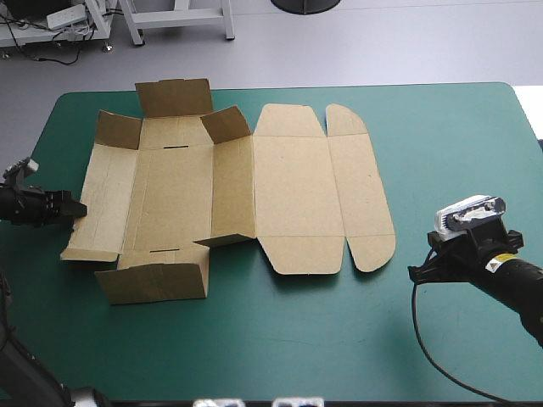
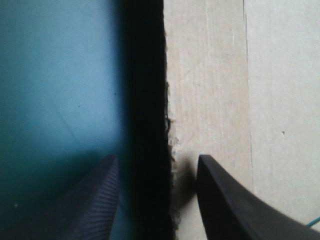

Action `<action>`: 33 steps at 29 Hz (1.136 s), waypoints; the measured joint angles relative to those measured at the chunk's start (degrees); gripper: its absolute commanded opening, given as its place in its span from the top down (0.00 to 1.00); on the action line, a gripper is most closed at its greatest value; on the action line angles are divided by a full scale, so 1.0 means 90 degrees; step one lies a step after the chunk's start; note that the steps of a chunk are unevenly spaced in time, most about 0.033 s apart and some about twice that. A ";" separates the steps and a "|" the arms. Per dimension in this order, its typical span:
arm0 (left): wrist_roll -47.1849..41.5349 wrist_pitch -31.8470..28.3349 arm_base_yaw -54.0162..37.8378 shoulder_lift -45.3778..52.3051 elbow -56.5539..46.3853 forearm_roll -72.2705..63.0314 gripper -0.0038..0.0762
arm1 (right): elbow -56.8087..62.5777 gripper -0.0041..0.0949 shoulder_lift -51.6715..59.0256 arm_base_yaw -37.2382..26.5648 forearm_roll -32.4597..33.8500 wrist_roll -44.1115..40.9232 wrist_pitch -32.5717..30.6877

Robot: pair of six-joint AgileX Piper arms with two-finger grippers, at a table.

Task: Fold the box

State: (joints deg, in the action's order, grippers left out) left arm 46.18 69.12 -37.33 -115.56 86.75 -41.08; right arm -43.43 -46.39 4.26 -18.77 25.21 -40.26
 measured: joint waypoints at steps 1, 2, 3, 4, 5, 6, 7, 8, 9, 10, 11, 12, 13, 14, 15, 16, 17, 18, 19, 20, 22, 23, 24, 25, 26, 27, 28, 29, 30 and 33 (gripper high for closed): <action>0.0000 -0.0006 0.0000 -0.0035 0.0007 -0.0050 0.51 | 0.0000 0.98 0.0000 0.0000 -0.0007 0.0000 -0.0002; 0.0000 -0.0008 0.0000 -0.0052 0.0007 -0.0115 0.51 | 0.0000 0.98 0.0000 0.0000 -0.0012 0.0000 -0.0002; -0.0006 -0.0008 0.0000 -0.0052 0.0007 -0.0156 0.51 | 0.0000 0.98 0.0000 0.0000 -0.0012 0.0000 -0.0002; -0.0021 -0.0008 0.0000 -0.0052 0.0012 -0.0215 0.51 | 0.0000 0.98 0.0000 0.0000 -0.0012 0.0000 -0.0002; -0.0036 -0.0008 0.0000 -0.0052 0.0011 -0.0266 0.51 | 0.0000 0.98 0.0000 0.0000 -0.0012 0.0000 -0.0002; -0.0051 -0.0008 0.0000 -0.0052 0.0014 -0.0296 0.51 | 0.0000 0.98 0.0000 0.0000 -0.0012 0.0000 -0.0002; -0.0072 -0.0008 0.0006 -0.0052 0.0019 -0.0310 0.51 | 0.0000 0.98 0.0000 0.0000 -0.0012 0.0000 -0.0002; -0.0072 -0.0015 0.0023 -0.0052 0.0019 -0.0310 0.51 | 0.0000 0.98 0.0000 0.0000 -0.0012 0.0000 -0.0002; -0.0072 -0.0014 0.0057 -0.0052 0.0019 -0.0310 0.51 | 0.0000 0.98 0.0000 0.0000 -0.0012 0.0000 -0.0002; -0.0079 -0.0014 0.0105 -0.0052 0.0019 -0.0310 0.51 | 0.0000 0.98 0.0000 0.0000 -0.0012 0.0000 -0.0002; -0.0095 -0.0014 0.0160 -0.0054 0.0019 -0.0310 0.51 | 0.0000 0.98 0.0000 0.0000 -0.0012 0.0000 -0.0002; -0.0094 -0.0016 0.0241 -0.0054 0.0019 -0.0317 0.51 | 0.0000 0.98 0.0000 0.0000 -0.0012 0.0000 -0.0002; -0.0100 -0.0016 0.0331 -0.0054 0.0019 -0.0317 0.51 | 0.0000 0.98 0.0000 0.0000 -0.0012 0.0000 0.0004; -0.0107 -0.0016 0.0406 -0.0059 0.0019 -0.0304 0.51 | 0.0000 0.98 0.0000 0.0000 -0.0012 0.0000 0.0005; -0.0125 -0.0016 0.0505 -0.0066 0.0021 -0.0271 0.51 | 0.0000 0.98 0.0000 0.0000 -0.0012 0.0000 0.0005; -0.0163 -0.0016 0.0599 -0.0080 0.0027 -0.0221 0.51 | 0.0000 0.98 0.0000 0.0000 -0.0012 0.0000 0.0005; -0.0216 -0.0016 0.0689 -0.0099 0.0042 -0.0146 0.51 | 0.0000 0.98 0.0000 0.0000 -0.0012 0.0000 0.0005; -0.0262 -0.0016 0.0773 -0.0134 0.0052 -0.0065 0.51 | 0.0000 0.98 0.0000 0.0000 -0.0012 0.0000 0.0005; -0.0321 -0.0010 0.0835 -0.0163 0.0060 -0.0058 0.52 | 0.0000 0.98 0.0000 0.0000 -0.0012 0.0000 0.0005; -0.0363 -0.0010 0.0876 -0.0173 0.0074 -0.0058 0.55 | 0.0000 0.98 0.0000 0.0000 -0.0012 0.0000 0.0005; -0.0409 -0.0016 0.0983 -0.0176 0.0086 -0.0048 0.62 | 0.0000 0.98 0.0000 0.0000 -0.0012 0.0000 0.0011; -0.0414 -0.0016 0.1029 -0.0184 0.0086 -0.0048 0.70 | 0.0000 0.98 0.0000 0.0000 -0.0012 0.0000 0.0011; -0.0430 -0.0016 0.1084 -0.0191 0.0086 -0.0041 0.78 | 0.0000 0.98 0.0000 0.0000 -0.0018 0.0000 0.0011; -0.0452 -0.0033 0.1134 -0.0191 0.0088 0.0004 0.85 | 0.0000 0.98 0.0000 0.0000 -0.0026 0.0000 0.0011; -0.0481 -0.0050 0.1171 -0.0196 0.0093 0.0052 0.93 | 0.0000 0.98 0.0000 0.0000 -0.0043 0.0000 0.0017; -0.0529 -0.0033 0.1211 -0.0196 0.0102 0.0068 0.95 | 0.0000 0.98 0.0000 0.0000 -0.0072 0.0000 0.0024; -0.0567 0.0020 0.1245 -0.0196 0.0124 0.0075 0.93 | 0.0000 0.98 0.0000 0.0000 -0.0095 0.0000 0.0031; -0.0594 0.0043 0.1282 -0.0180 0.0131 0.0075 0.93 | 0.0000 0.98 0.0000 0.0000 -0.0128 0.0000 0.0029; -0.0620 0.0053 0.1304 -0.0174 0.0136 0.0075 0.93 | 0.0000 0.98 0.0000 0.0000 -0.0145 0.0000 0.0037; -0.0664 0.0097 0.1337 -0.0174 0.0189 0.0068 0.93 | 0.0000 0.98 0.0000 0.0000 -0.0174 0.0000 0.0080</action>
State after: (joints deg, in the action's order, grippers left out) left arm 40.20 69.99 -25.30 -117.12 88.45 -40.48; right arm -43.43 -46.39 4.26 -20.34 25.21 -39.54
